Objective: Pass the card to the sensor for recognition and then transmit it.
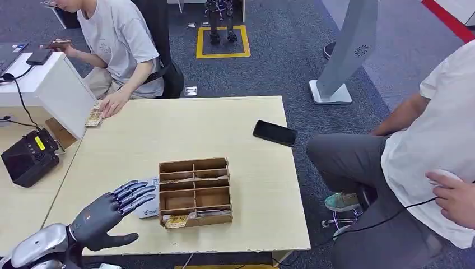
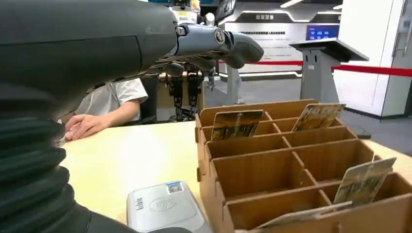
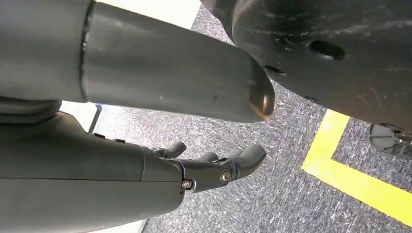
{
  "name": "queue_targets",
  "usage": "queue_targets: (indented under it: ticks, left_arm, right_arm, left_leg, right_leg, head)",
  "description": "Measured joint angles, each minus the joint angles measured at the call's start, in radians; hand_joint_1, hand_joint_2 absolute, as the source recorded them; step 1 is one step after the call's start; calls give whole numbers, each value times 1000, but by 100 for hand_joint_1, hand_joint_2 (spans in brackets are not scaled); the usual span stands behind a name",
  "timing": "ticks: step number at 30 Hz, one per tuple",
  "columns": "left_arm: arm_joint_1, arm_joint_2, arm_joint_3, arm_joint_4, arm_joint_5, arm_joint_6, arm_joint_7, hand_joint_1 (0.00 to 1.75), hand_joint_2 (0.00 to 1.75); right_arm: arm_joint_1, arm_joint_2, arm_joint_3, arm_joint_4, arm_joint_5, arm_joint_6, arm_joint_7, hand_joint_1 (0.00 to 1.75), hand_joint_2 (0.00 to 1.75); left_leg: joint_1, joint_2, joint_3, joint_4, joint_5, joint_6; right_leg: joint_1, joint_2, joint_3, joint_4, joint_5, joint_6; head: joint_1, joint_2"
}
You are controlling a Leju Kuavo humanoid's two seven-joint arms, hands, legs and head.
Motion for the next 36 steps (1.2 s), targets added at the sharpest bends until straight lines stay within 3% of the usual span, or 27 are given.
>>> queue_targets:
  ticks: [13,23,30,36]
  left_arm:
    - [46,47,0,-21,-11,-32,-7,0,175]
    - [56,55,0,-29,-10,-37,-9,0,175]
    - [54,42,-1,-29,-15,-76,-30,0,175]
    - [40,6,-29,-29,-50,-45,-23,0,175]
  right_arm:
    - [1,0,0,-6,3,-7,1,0,0]
    - [1,-5,1,-22,6,-15,5,0,0]
    - [0,-6,1,-27,13,-21,5,0,0]
    - [0,-6,1,-29,16,-24,8,0,0]
  left_leg:
    - [0,0,0,0,0,0]
    - [0,0,0,0,0,0]
    - [0,0,0,0,0,0]
    - [0,0,0,0,0,0]
  right_leg:
    - [0,0,0,0,0,0]
    - [0,0,0,0,0,0]
    - [0,0,0,0,0,0]
    - [0,0,0,0,0,0]
  head:
    - [0,0]
    - [0,0]
    - [0,0]
    - [0,0]
